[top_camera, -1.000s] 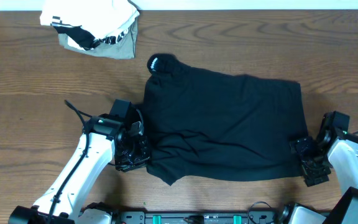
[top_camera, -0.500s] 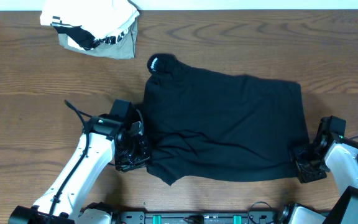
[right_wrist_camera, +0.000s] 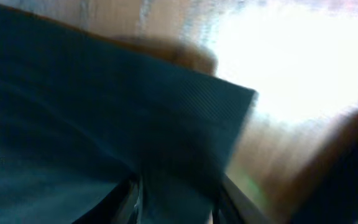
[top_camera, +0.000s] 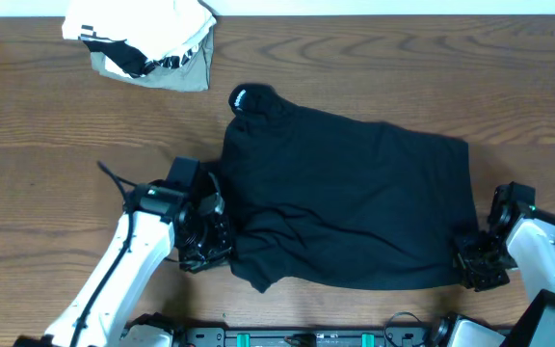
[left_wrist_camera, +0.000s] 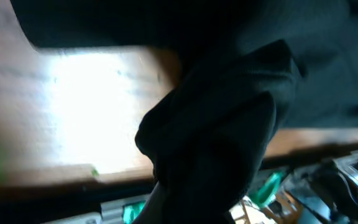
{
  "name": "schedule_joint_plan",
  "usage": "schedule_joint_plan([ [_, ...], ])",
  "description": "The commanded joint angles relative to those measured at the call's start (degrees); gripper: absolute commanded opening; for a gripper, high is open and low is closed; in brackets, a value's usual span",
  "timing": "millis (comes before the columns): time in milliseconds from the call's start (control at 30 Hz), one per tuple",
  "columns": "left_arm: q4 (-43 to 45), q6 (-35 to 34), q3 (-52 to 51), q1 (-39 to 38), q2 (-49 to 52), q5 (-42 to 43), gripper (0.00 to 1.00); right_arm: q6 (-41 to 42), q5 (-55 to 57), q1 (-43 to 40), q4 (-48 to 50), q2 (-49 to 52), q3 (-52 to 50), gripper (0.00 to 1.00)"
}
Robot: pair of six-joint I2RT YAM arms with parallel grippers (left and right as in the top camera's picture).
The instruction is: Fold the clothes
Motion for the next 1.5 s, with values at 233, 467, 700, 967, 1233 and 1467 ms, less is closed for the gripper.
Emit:
schedule_joint_plan([
  [233, -4.4, -0.4, 0.4, 0.3, -8.6, 2.4, 0.06, 0.1, 2.4, -0.2, -5.1, -2.3, 5.5, 0.36],
  [467, -4.3, -0.4, 0.4, 0.3, -9.4, 2.2, 0.07, -0.3, 3.3, -0.2, -5.9, -2.3, 5.1, 0.46],
  [700, -4.2, 0.1, 0.4, 0.3, -9.4, 2.2, 0.07, -0.3, 2.8, -0.3, -0.6, -2.3, -0.1, 0.52],
  [967, -4.2, 0.3, 0.4, 0.3, -9.4, 2.2, 0.06, -0.3, 1.5, -0.3, 3.7, -2.3, -3.7, 0.52],
  [1233, -3.8, 0.3, 0.4, 0.3, -9.4, 2.2, 0.07, -0.2, 1.3, -0.3, 3.9, -2.3, -3.9, 0.36],
  [1467, -3.7, 0.3, 0.4, 0.3, -9.4, 2.2, 0.07, 0.0, 1.3, -0.3, 4.0, -2.3, -4.5, 0.36],
])
